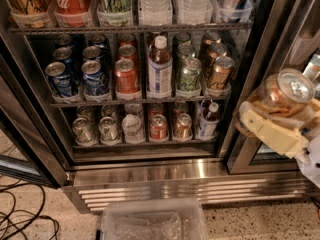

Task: Pick orange can from middle shelf of fridge

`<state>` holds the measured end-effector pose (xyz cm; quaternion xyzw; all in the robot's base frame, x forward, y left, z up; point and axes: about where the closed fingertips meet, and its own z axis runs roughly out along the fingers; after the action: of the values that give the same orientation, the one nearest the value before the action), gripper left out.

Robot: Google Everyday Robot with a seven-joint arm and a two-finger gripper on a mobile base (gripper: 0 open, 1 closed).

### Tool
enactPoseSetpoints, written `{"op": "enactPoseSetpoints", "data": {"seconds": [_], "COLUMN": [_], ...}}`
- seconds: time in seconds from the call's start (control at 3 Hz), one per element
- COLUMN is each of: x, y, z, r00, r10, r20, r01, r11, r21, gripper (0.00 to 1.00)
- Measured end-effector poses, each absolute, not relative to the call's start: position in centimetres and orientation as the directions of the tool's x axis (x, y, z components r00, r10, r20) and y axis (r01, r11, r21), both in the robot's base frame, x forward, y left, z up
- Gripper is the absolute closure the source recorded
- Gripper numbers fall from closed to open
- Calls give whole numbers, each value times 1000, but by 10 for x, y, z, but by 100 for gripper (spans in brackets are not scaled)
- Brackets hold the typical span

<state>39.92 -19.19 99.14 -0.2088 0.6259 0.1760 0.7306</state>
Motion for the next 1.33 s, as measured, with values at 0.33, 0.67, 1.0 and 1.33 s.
{"op": "enactPoseSetpoints", "data": {"seconds": [0.33,0.67,1.0,1.33], "x": [372,349,332,323], "y": [-166,-150,-135,-112], "z": [1005,1013,1011,1017], "r00": [208,216,219,232], "r10": [-4,-16,-15,-53], "r20": [-978,-976,-976,-971], "r01": [-646,-749,-799,-830], "r11": [750,639,571,510], "r21": [-140,-176,-188,-226], "gripper": [100,100,100,100]}}
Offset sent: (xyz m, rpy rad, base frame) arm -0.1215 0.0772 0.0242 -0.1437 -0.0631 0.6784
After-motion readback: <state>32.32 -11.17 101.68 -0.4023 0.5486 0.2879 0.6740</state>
